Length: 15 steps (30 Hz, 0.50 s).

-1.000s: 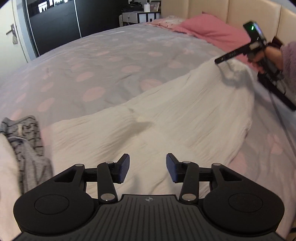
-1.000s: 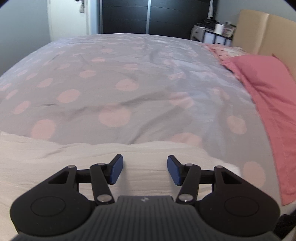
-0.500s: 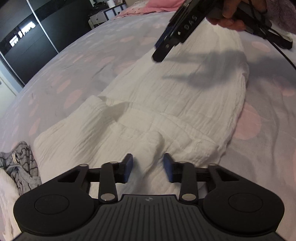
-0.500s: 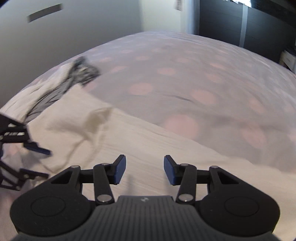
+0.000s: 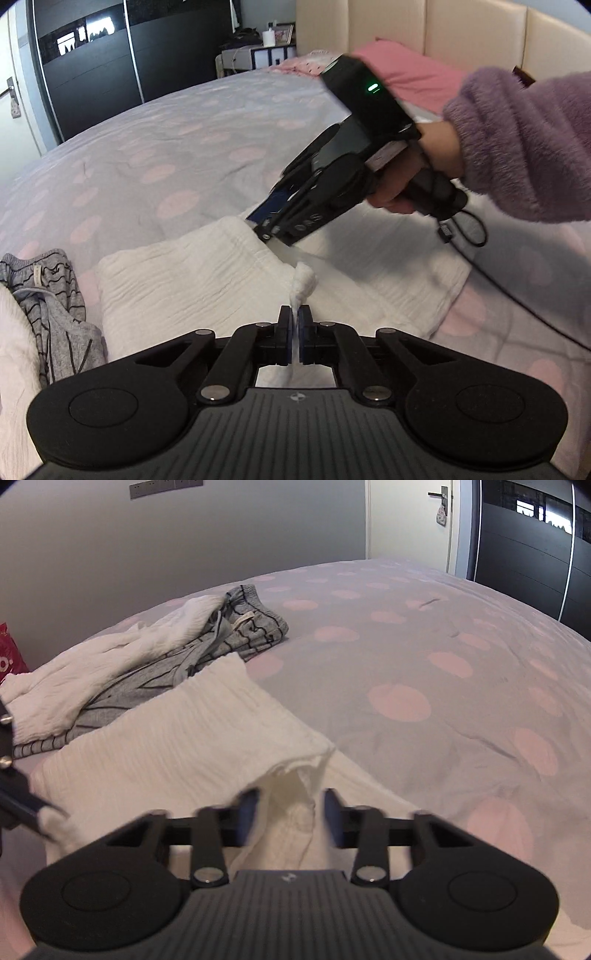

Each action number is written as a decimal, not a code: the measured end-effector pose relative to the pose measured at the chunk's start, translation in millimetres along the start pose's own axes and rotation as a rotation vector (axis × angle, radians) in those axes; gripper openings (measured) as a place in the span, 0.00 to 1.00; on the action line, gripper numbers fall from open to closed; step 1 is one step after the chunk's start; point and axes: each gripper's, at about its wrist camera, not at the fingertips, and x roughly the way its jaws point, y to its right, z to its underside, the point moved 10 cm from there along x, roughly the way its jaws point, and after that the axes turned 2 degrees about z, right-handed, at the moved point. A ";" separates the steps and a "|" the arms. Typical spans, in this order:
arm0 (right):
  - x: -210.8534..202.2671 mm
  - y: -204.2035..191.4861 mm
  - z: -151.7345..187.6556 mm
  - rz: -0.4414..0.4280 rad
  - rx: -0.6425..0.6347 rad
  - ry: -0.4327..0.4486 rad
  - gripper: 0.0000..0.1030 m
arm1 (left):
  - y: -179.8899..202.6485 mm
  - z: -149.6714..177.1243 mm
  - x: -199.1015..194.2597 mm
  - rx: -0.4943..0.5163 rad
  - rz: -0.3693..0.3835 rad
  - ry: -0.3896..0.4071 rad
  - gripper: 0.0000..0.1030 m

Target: Fold clothes

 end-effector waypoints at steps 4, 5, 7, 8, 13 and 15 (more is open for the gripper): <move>4.7 20.1 -2.7 0.068 0.077 -0.013 0.05 | 15.5 2.4 -10.0 0.026 0.109 0.010 0.01; 5.5 26.3 -0.2 0.080 0.112 -0.025 0.06 | 21.2 7.9 -6.9 0.037 0.128 -0.014 0.01; 7.1 38.7 4.8 0.105 0.182 -0.051 0.06 | 32.4 18.8 -1.2 0.059 0.166 -0.061 0.01; 7.8 44.5 7.4 0.118 0.214 -0.064 0.09 | 34.1 25.6 3.7 0.066 0.152 -0.085 0.01; -7.5 53.9 21.0 0.148 0.241 -0.068 0.17 | 23.3 39.9 15.9 0.032 0.074 -0.108 0.01; -18.7 53.9 22.4 0.148 0.242 -0.045 0.25 | 22.8 36.2 12.8 0.015 0.079 -0.085 0.01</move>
